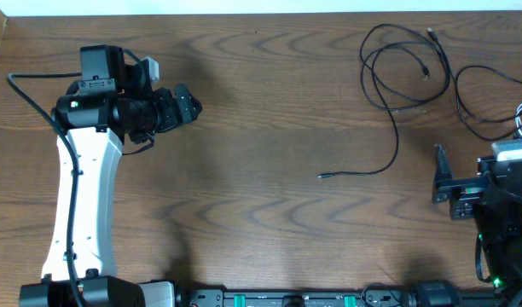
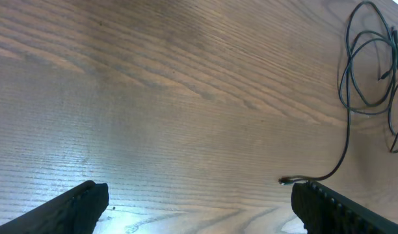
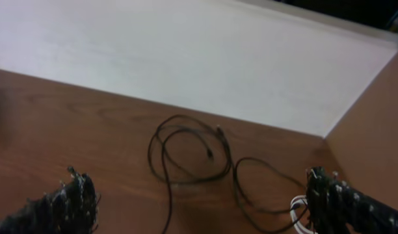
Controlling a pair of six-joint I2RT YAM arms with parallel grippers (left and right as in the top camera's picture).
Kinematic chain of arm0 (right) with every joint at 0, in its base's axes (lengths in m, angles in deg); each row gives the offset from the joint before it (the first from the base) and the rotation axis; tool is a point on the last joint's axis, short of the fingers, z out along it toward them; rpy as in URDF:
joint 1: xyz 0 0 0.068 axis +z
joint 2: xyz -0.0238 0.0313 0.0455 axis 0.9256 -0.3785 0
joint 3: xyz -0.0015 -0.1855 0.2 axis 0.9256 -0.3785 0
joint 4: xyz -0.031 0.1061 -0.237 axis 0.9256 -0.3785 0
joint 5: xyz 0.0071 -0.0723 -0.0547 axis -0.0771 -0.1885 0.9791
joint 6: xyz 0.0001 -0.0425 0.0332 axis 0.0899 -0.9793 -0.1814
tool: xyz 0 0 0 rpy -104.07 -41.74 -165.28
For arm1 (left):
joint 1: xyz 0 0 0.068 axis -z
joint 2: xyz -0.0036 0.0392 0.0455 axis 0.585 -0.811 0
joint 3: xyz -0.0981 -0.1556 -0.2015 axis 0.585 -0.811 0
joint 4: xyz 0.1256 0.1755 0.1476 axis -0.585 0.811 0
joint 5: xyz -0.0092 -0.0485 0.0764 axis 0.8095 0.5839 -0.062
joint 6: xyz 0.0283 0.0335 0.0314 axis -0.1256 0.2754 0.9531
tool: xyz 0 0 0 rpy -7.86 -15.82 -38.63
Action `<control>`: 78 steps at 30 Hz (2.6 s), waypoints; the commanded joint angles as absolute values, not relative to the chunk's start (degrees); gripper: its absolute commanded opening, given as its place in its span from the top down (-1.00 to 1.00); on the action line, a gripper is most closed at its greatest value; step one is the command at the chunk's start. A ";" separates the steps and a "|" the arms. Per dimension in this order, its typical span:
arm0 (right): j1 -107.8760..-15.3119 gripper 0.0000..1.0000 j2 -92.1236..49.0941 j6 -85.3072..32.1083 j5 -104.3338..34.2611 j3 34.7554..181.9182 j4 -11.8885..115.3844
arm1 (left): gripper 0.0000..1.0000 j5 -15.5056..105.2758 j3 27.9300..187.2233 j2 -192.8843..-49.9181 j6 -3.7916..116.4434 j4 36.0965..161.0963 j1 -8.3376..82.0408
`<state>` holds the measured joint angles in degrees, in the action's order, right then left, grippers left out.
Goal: Untangle cables
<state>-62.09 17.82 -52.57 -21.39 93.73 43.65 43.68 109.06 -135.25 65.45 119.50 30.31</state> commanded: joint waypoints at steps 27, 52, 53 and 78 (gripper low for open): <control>-64.82 -0.98 38.58 -50.77 -25.30 65.75 59.28 | -0.93 43.11 109.30 -134.99 65.95 119.61 30.09; -75.37 -0.98 48.98 -42.64 -34.72 34.69 81.92 | -0.93 43.14 109.30 -134.99 65.95 119.61 30.09; -75.88 -0.99 48.98 -42.66 -34.70 34.71 80.89 | -0.93 43.11 109.30 -134.99 65.95 119.61 30.09; -76.05 -0.99 48.98 -43.93 -32.97 34.78 80.68 | -0.93 43.14 109.30 -134.99 65.95 119.61 30.09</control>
